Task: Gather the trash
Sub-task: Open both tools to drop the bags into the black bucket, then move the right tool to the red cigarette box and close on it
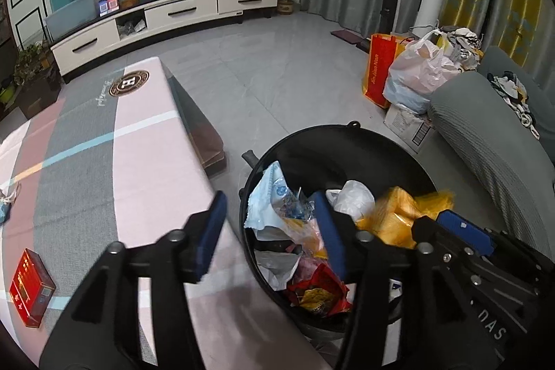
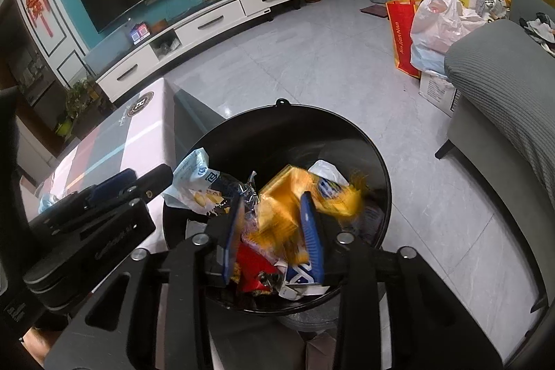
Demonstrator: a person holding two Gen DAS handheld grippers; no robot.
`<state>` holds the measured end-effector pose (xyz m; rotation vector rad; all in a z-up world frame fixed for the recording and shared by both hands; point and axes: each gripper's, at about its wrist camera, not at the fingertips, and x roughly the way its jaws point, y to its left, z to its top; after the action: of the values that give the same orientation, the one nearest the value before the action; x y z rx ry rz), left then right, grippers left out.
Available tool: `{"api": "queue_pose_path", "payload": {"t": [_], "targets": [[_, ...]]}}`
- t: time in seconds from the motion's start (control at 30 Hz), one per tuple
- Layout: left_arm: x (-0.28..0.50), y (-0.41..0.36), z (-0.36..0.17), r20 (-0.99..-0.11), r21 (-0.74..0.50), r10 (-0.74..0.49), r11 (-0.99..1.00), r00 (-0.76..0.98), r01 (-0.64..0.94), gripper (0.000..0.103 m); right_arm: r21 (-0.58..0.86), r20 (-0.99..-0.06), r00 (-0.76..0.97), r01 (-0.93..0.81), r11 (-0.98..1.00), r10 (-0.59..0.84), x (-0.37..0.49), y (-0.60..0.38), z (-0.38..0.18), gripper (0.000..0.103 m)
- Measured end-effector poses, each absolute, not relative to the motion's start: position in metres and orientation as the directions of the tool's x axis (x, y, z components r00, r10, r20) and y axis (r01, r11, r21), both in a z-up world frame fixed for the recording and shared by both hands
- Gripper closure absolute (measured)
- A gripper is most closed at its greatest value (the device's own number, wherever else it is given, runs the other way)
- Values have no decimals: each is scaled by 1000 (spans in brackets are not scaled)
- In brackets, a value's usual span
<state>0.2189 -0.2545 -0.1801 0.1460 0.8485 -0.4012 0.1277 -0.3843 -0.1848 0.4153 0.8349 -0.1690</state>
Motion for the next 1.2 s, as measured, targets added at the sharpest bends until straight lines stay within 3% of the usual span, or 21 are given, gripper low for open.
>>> {"api": "queue_pose_path", "payload": {"t": [0.33,0.5,0.87,0.93,1.2], "targets": [[207,-239,-171,-756,-33,-290,913,586,408,23,289,-734,679,314,904,-1,118,-384,-177,56],[200,-222,-170,-768,-80,-313,913,558,401,11,281,-729,684,321,905,-16,115,-383,-174,43],[181,-141,-163,-762,-102,-259,953,593,286,5,228,-705,708,284,931,-43,115,-359,-161,27],[178,-125,-161,-763,-103,-245,960,599,262,4,212,-698,715,258,943,-39,116,-349,-159,21],[167,-63,-162,-771,-120,-214,974,600,192,3,159,-658,752,83,984,43,121,-289,-150,14]]}}
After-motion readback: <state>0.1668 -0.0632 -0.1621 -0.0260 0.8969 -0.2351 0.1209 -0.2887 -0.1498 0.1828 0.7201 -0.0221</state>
